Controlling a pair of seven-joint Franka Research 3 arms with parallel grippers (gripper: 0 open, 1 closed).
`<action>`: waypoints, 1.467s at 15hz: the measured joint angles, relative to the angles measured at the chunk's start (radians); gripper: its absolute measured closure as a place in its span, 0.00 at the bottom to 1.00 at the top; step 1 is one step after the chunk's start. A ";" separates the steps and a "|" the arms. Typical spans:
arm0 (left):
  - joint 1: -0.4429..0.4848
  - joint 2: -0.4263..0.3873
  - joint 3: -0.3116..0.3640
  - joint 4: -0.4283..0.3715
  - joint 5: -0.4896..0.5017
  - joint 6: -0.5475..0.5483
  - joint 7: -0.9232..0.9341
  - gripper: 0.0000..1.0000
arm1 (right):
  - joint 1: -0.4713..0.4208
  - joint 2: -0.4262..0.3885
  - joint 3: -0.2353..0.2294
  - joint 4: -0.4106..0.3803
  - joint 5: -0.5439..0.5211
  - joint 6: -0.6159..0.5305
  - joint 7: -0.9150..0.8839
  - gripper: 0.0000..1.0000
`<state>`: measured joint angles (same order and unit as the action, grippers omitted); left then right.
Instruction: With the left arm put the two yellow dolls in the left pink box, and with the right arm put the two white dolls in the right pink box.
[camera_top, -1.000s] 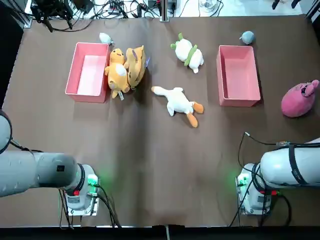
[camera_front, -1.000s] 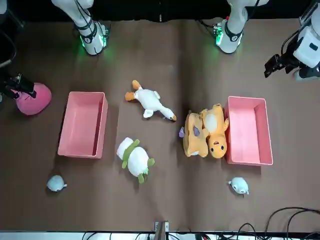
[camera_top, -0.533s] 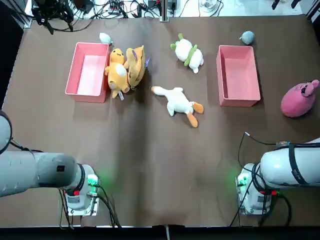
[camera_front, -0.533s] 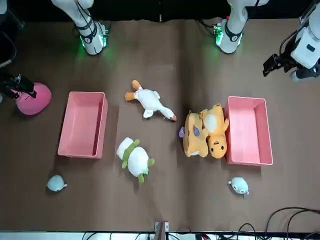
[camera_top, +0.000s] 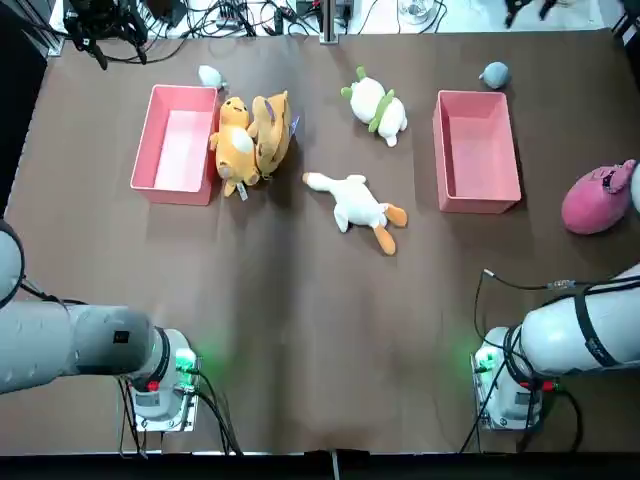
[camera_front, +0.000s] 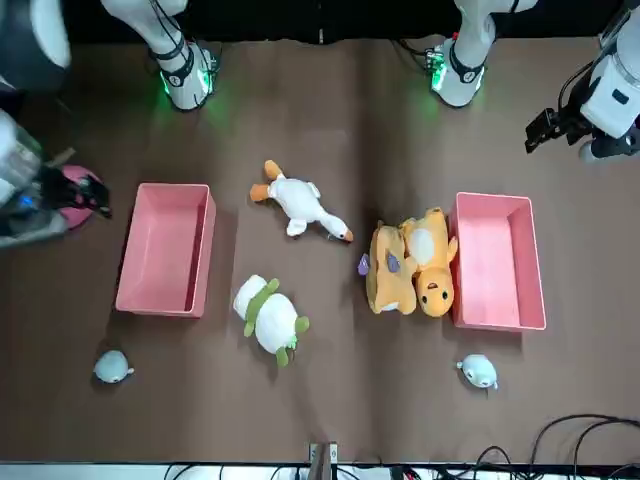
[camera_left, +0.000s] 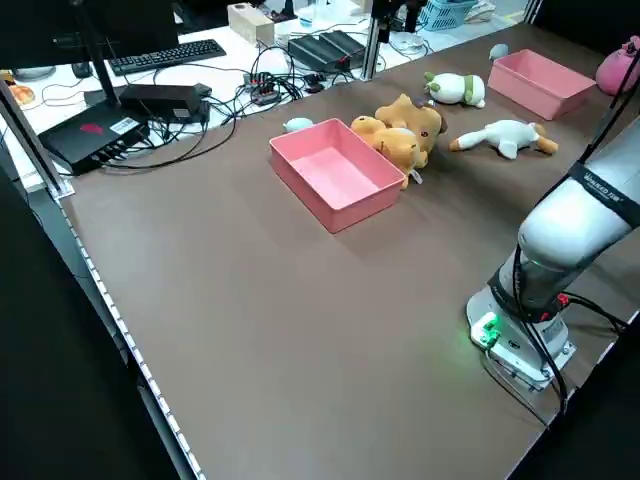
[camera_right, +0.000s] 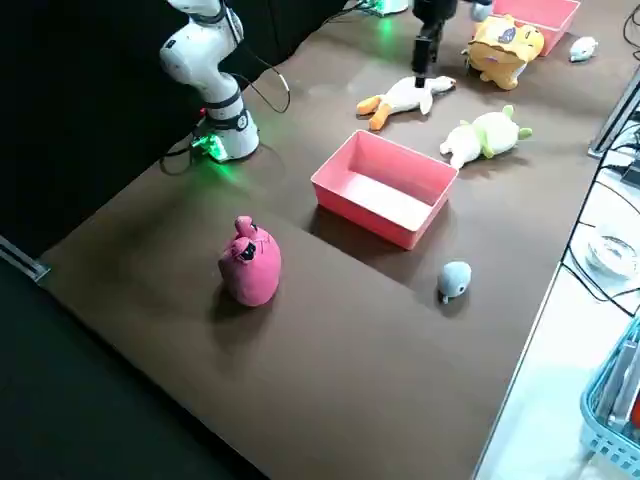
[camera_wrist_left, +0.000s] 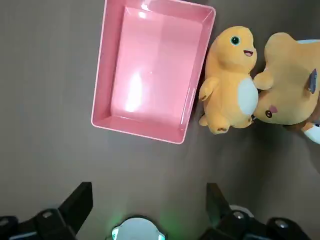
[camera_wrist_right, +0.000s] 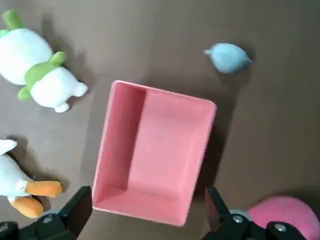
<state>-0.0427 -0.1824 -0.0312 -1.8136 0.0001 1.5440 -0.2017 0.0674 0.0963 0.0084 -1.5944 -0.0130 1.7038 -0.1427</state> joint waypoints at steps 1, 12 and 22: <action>0.001 0.000 0.000 0.000 0.000 0.000 0.000 0.00 | 0.030 0.017 0.001 -0.003 0.000 0.027 -0.011 0.00; -0.064 0.331 -0.014 0.144 0.000 0.046 0.004 0.00 | 0.255 0.275 0.006 -0.042 0.000 0.421 -0.301 0.00; -0.234 0.535 -0.047 0.246 -0.098 0.242 -0.113 0.05 | 0.355 0.529 0.024 -0.030 0.002 0.816 -0.399 0.00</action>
<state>-0.2763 0.3524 -0.0780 -1.5676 -0.0976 1.7857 -0.3148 0.4224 0.6253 0.0328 -1.6240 -0.0106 2.5201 -0.5422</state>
